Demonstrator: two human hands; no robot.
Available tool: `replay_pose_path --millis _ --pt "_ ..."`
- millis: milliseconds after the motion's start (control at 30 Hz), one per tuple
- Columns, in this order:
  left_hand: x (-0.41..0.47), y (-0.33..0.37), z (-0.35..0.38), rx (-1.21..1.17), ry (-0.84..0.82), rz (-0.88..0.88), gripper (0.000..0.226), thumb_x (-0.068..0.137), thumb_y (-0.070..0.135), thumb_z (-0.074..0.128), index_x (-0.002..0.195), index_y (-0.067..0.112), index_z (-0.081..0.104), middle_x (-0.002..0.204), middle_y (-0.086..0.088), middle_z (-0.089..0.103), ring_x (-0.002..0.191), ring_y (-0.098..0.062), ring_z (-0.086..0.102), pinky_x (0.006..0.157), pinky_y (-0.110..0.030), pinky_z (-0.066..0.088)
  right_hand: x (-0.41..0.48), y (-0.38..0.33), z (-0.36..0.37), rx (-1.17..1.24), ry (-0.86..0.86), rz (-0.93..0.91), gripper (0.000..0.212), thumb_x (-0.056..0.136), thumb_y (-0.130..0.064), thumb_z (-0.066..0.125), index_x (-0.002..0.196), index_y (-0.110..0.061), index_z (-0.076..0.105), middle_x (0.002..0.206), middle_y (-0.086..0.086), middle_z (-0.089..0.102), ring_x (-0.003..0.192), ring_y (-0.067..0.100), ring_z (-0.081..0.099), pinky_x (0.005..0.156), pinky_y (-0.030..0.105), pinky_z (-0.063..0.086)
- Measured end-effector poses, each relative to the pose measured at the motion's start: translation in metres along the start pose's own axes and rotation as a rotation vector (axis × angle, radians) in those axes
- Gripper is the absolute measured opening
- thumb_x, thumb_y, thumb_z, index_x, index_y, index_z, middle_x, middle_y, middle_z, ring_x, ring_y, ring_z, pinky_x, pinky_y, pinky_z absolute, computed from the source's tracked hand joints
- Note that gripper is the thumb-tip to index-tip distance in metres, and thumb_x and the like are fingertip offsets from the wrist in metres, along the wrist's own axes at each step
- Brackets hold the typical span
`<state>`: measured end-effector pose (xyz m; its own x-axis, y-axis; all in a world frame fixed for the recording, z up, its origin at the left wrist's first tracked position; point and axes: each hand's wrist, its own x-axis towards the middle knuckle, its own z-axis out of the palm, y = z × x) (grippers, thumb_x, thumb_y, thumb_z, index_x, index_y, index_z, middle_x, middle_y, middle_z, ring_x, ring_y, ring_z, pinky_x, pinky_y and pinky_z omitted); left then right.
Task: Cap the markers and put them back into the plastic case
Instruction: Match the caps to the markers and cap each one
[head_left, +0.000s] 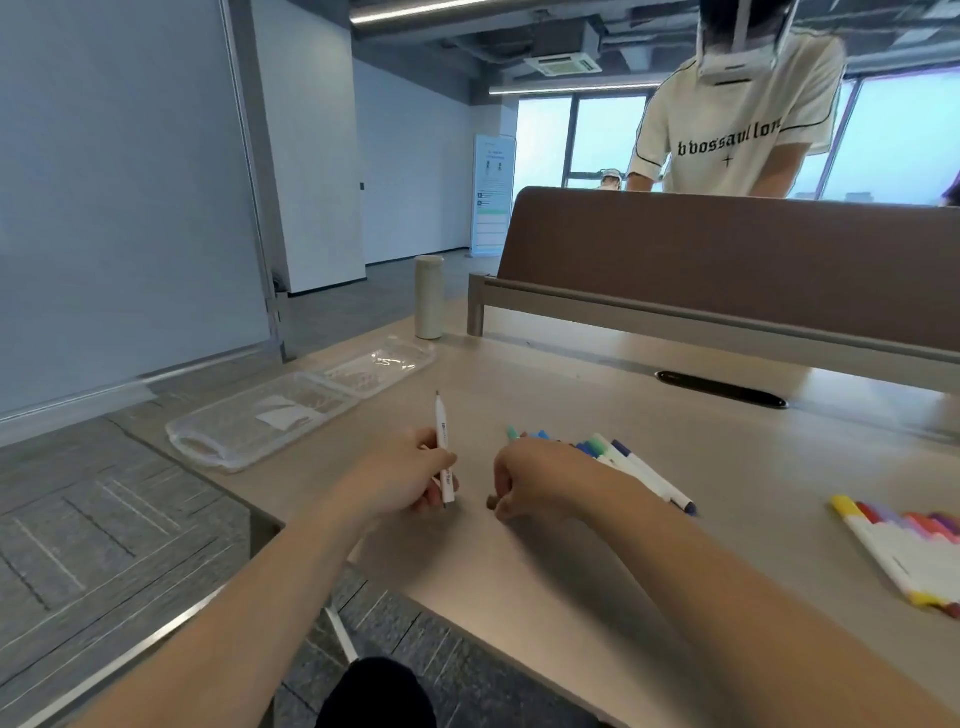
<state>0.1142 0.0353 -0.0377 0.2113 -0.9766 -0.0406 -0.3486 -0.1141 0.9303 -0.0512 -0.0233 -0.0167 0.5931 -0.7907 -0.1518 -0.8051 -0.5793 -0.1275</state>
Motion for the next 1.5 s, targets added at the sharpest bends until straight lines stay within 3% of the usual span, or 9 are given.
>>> replay_pose_path --millis 167,367,500,700,900,1000,1167,1333,1500 --pt "0.003 -0.007 0.003 -0.014 0.003 0.009 0.014 0.098 0.015 0.055 0.101 0.005 0.064 0.070 -0.005 0.070 0.054 -0.016 0.052 0.044 -0.024 0.039 0.001 0.007 -0.004 0.102 0.077 -0.029 0.018 0.093 -0.027 0.062 0.100 -0.012 0.068 0.091 0.001 0.065 0.081 0.019 0.061 0.067 0.027 0.046" --pt "0.008 -0.012 0.000 0.029 -0.047 0.024 0.016 0.100 0.020 0.054 0.104 0.018 0.069 0.076 -0.004 0.065 0.052 -0.010 0.047 0.047 -0.022 0.039 0.013 0.025 -0.023 0.792 0.358 0.033 0.009 0.095 -0.021 0.063 0.092 -0.015 0.069 0.076 -0.003 0.070 0.061 0.009 0.058 0.056 0.020 0.047" --pt "0.008 -0.010 0.003 0.120 -0.085 0.046 0.015 0.099 0.025 0.055 0.103 0.024 0.069 0.069 0.004 0.058 0.055 -0.008 0.048 0.050 -0.020 0.039 0.024 0.025 -0.020 1.051 0.410 0.062 0.016 0.097 -0.018 0.060 0.090 -0.016 0.075 0.077 0.005 0.066 0.062 0.016 0.053 0.060 0.029 0.047" --pt "0.009 -0.008 0.004 0.163 -0.106 0.058 0.015 0.099 0.029 0.055 0.104 0.023 0.068 0.076 -0.003 0.057 0.050 -0.004 0.049 0.047 -0.015 0.039 0.025 0.025 -0.020 1.014 0.404 0.018 0.021 0.098 -0.015 0.056 0.093 -0.014 0.076 0.078 0.007 0.068 0.063 0.017 0.049 0.062 0.032 0.045" --pt "0.011 -0.008 0.004 0.237 -0.110 0.084 0.014 0.098 0.031 0.056 0.101 0.025 0.068 0.082 -0.005 0.064 0.055 -0.008 0.053 0.049 -0.017 0.040 0.021 0.023 -0.026 0.914 0.336 -0.048 0.021 0.098 -0.010 0.055 0.097 -0.010 0.076 0.074 -0.006 0.072 0.055 0.008 0.047 0.049 0.014 0.041" --pt "0.012 -0.009 0.004 0.257 -0.113 0.096 0.015 0.098 0.033 0.056 0.102 0.026 0.068 0.079 -0.002 0.063 0.054 -0.006 0.052 0.049 -0.016 0.040 0.020 0.020 -0.028 0.792 0.311 -0.061 0.022 0.098 -0.012 0.055 0.100 -0.014 0.076 0.087 0.001 0.075 0.055 0.008 0.045 0.044 0.011 0.036" --pt "0.011 -0.013 0.007 0.157 -0.123 0.121 0.017 0.102 0.020 0.050 0.103 0.016 0.066 0.068 0.001 0.058 0.056 -0.007 0.049 0.049 -0.016 0.039 0.024 0.014 -0.023 0.780 0.321 -0.079 0.025 0.100 -0.014 0.051 0.098 -0.013 0.076 0.091 0.013 0.073 0.064 0.014 0.050 0.059 0.023 0.043" --pt "0.013 -0.019 0.008 0.177 -0.089 0.100 0.017 0.101 0.018 0.050 0.098 0.018 0.067 0.063 0.003 0.057 0.056 -0.010 0.049 0.050 -0.018 0.038 0.029 0.010 -0.008 0.780 0.334 -0.048 0.025 0.100 -0.013 0.051 0.094 -0.016 0.074 0.077 -0.003 0.067 0.064 0.012 0.051 0.063 0.025 0.043" --pt "0.024 -0.010 0.021 0.180 -0.070 -0.002 0.013 0.095 0.023 0.056 0.093 0.013 0.065 0.063 0.003 0.063 0.052 -0.015 0.052 0.051 -0.024 0.038 0.041 0.020 -0.012 0.761 0.282 0.018 0.036 0.098 -0.004 0.048 0.130 -0.013 0.062 0.086 0.005 0.067 0.067 0.012 0.054 0.069 0.025 0.047"
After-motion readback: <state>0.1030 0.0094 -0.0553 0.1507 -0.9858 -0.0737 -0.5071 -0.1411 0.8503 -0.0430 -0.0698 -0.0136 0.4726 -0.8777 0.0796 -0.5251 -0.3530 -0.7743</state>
